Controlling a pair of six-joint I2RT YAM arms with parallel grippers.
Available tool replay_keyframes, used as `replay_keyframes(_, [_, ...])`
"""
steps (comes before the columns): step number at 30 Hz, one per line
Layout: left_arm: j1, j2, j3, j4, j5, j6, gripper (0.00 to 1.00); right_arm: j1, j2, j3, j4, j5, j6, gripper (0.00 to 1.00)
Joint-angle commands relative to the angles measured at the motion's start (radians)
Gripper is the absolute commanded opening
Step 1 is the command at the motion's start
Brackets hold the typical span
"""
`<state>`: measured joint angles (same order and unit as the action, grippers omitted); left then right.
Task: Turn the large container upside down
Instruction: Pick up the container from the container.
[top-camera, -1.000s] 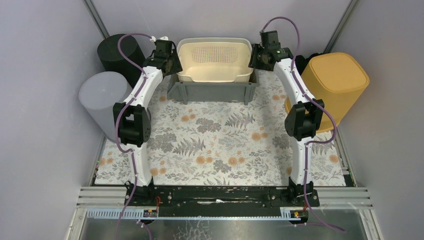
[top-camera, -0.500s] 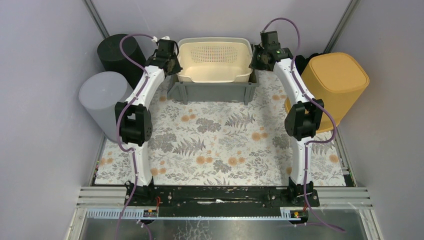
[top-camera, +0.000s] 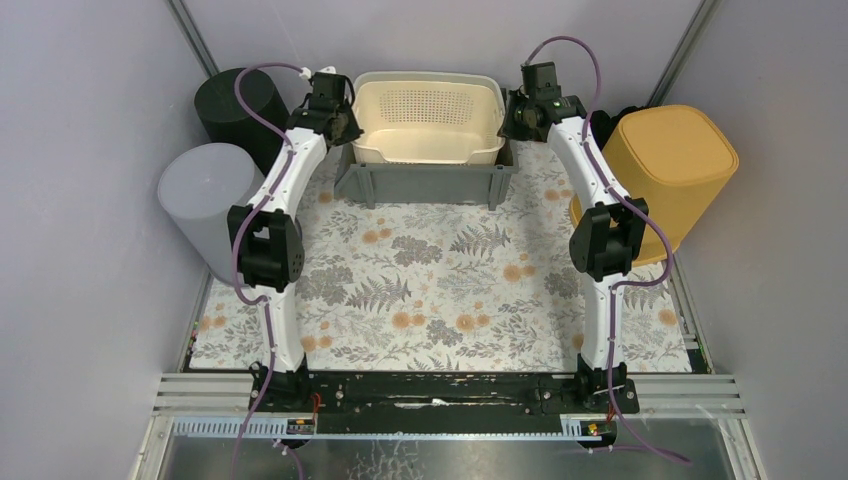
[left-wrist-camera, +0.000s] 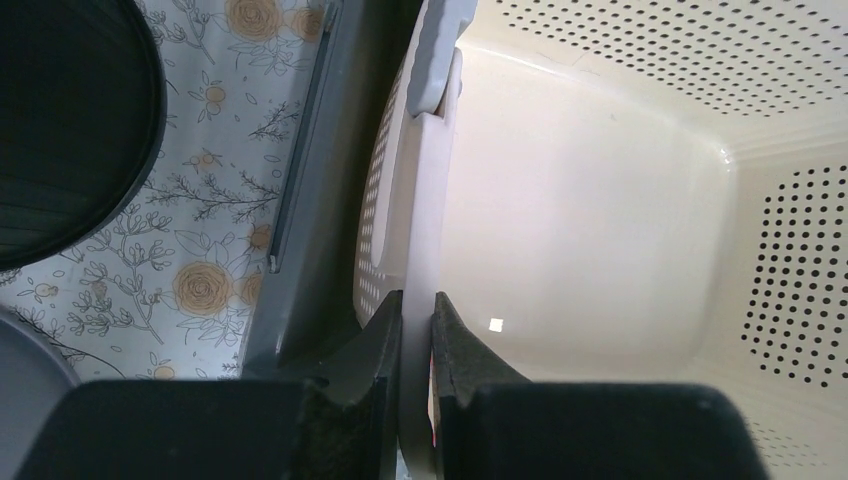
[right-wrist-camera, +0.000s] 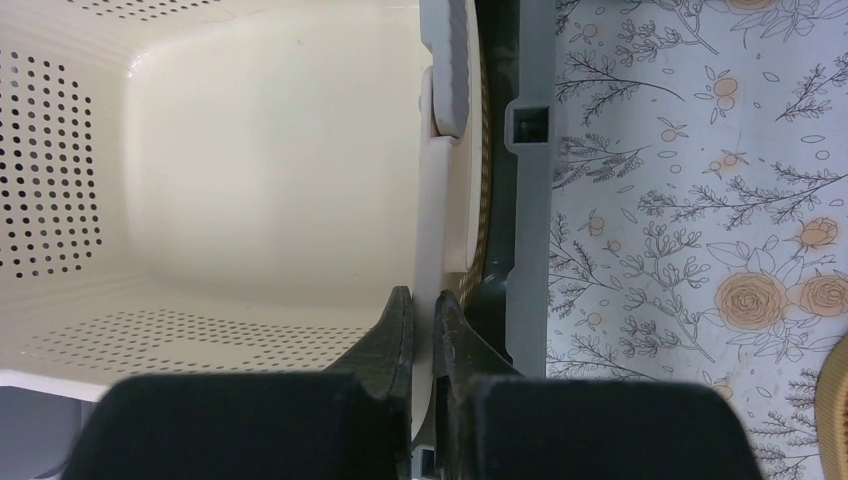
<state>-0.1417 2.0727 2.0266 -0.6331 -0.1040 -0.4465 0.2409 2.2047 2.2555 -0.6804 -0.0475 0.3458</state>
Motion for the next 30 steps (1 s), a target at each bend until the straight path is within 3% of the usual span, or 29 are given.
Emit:
replay_keyframes(1, [0.005,-0.068,0.065,0.068,0.038,0.028,0.0,0.005,-0.087,0.046,0.061,-0.064,-0.039,0.0])
replay_keyframes(30, [0.01,-0.331,0.032,0.135,0.216,-0.053,0.0,0.006,-0.345,-0.051,0.169,-0.138,0.008,0.0])
